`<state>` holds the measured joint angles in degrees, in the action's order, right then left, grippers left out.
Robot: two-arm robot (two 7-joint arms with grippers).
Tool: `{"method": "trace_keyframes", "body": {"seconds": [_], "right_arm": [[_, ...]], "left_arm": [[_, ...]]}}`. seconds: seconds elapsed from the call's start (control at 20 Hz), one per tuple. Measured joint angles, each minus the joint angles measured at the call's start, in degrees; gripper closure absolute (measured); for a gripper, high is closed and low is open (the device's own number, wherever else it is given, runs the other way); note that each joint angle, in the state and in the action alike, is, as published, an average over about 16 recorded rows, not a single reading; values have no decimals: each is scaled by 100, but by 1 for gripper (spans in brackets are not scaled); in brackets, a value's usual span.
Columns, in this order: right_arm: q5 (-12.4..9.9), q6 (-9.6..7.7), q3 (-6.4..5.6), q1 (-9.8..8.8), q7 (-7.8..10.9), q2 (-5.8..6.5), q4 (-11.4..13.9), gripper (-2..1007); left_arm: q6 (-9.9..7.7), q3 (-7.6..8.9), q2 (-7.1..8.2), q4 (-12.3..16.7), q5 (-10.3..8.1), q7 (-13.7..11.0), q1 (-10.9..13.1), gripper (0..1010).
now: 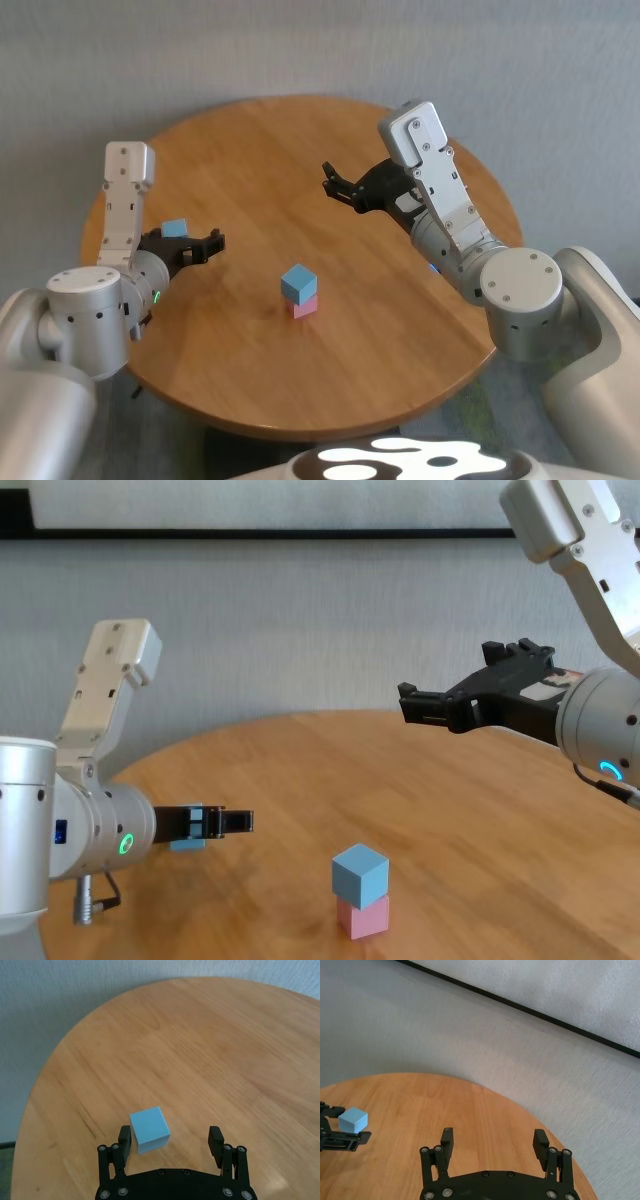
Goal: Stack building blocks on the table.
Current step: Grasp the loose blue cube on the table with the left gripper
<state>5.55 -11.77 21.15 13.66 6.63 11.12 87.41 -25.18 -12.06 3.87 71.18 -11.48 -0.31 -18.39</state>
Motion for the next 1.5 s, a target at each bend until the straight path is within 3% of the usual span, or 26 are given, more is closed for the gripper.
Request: {"method": "trace_keyframes", "body": {"seconds": [0.85, 1.5], "right_arm": [[0, 0, 0, 0, 0, 0, 0, 0], [0, 0, 0, 0, 0, 0, 0, 0]], "left_arm": [[-137, 186, -39, -395, 68, -331, -225, 10], [-258, 274, -39, -725, 17, -675, -426, 10]]}}
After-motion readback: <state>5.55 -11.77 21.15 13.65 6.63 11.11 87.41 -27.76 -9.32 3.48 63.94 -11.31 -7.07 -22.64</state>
